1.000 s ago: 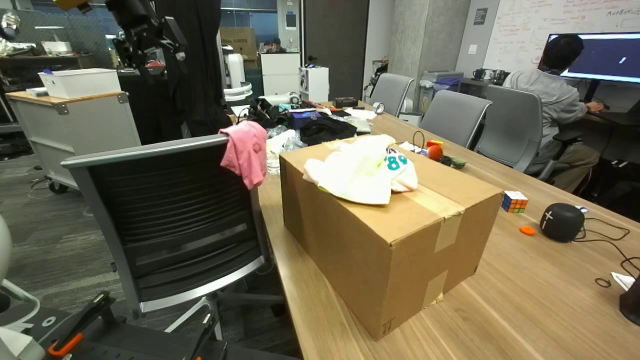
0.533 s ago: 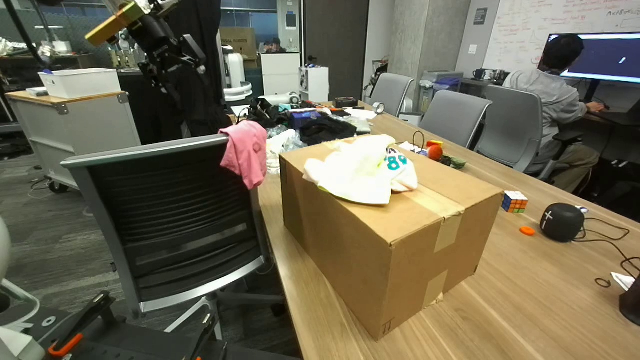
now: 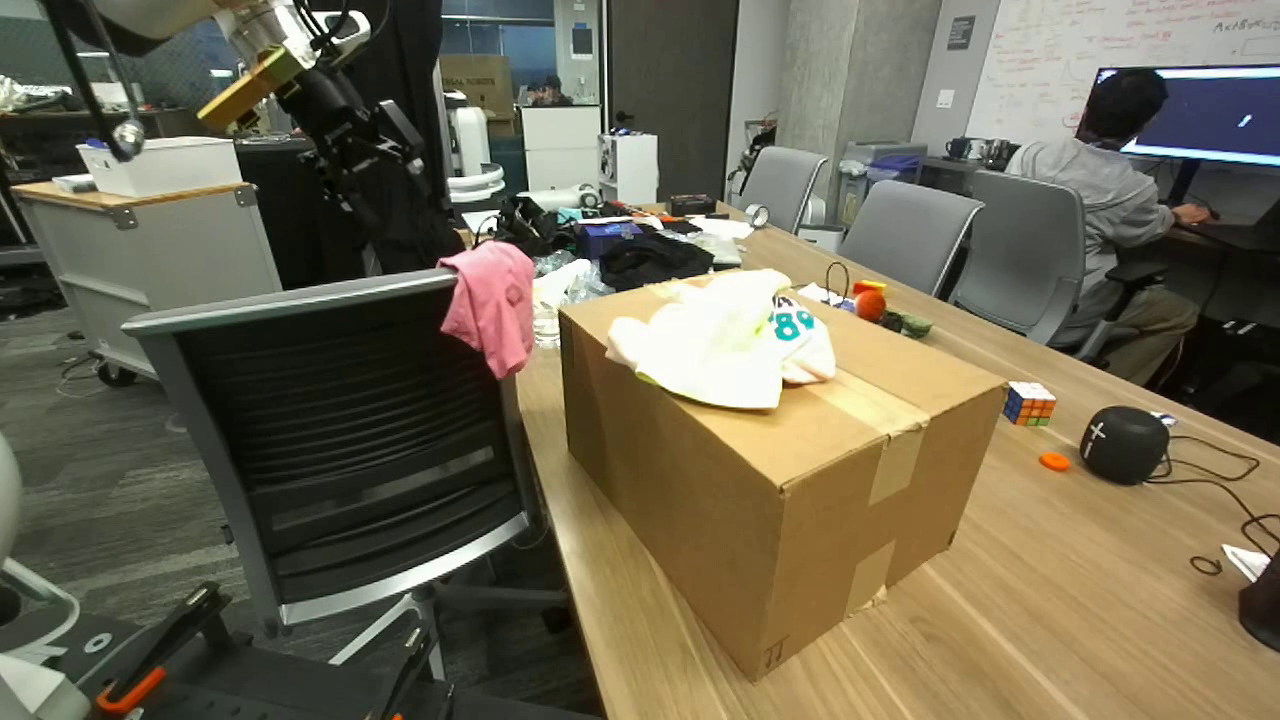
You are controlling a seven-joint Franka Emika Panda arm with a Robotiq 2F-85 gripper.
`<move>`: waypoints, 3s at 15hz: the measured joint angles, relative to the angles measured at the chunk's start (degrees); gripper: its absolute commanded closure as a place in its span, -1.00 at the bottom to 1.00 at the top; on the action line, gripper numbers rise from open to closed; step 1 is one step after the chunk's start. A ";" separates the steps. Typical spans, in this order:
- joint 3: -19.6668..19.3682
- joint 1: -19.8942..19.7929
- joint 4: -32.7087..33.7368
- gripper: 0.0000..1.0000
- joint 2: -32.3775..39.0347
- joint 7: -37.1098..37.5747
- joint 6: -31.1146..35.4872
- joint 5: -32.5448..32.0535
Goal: Put the peach shirt, the green towel and the pink shirt on the top of the box
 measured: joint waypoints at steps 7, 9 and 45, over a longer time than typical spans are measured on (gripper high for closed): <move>-1.11 0.00 1.25 -1.00 3.52 0.45 0.00 1.97; -1.93 -0.02 2.11 -1.00 4.45 0.45 0.00 2.79; -10.66 -0.09 15.93 -0.50 19.32 0.60 0.73 5.25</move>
